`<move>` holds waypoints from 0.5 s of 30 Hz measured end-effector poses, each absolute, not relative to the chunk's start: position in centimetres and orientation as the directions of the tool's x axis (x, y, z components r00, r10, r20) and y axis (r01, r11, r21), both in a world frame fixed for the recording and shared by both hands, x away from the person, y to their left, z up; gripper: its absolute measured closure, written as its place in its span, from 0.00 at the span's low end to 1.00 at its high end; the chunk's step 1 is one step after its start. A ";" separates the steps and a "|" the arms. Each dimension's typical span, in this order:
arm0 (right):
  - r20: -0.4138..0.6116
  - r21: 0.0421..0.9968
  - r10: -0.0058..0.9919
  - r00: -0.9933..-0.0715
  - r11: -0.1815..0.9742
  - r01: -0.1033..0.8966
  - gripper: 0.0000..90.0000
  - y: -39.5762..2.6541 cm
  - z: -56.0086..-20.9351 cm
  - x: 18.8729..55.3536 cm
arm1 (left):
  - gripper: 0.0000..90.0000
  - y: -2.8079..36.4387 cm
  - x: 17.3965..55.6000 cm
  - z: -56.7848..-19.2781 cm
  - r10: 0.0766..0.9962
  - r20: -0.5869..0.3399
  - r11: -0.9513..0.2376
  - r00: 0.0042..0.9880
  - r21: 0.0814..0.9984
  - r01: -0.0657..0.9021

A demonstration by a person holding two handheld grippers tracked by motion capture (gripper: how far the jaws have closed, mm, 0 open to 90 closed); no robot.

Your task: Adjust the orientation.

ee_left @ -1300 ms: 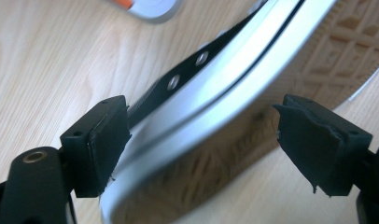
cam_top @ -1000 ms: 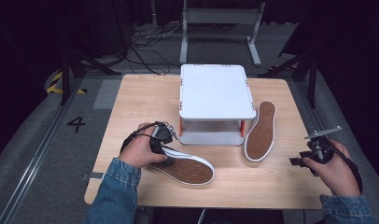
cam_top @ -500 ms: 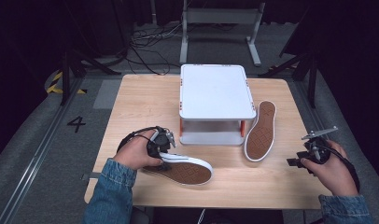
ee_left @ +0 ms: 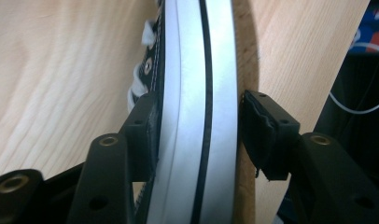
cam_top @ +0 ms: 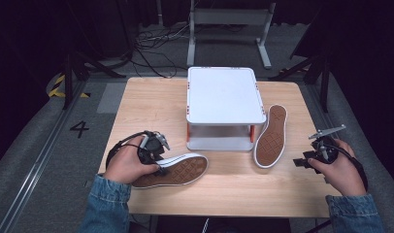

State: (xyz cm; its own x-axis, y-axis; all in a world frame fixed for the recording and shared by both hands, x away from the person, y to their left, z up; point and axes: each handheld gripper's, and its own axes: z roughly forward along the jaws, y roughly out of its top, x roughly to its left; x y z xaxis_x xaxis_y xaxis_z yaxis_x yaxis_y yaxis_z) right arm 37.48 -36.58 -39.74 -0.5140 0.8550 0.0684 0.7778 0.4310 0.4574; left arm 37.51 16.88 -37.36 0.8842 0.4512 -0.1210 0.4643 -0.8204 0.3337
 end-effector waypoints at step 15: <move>0.080 0.433 0.856 -0.510 0.431 0.791 0.48 -36.3 -40.6 37.1 | 0.58 20.7 41.2 -37.1 0.840 0.042 -0.499 0.541 0.451 0.740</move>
State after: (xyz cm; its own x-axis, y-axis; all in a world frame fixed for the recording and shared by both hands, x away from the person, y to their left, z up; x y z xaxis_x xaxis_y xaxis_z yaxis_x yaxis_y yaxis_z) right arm 37.12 -36.28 -40.60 -0.5101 0.8564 0.0797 0.7915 0.4312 0.4332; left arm 41.17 20.66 -37.05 0.5409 0.8400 0.0418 0.7401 -0.4990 0.4508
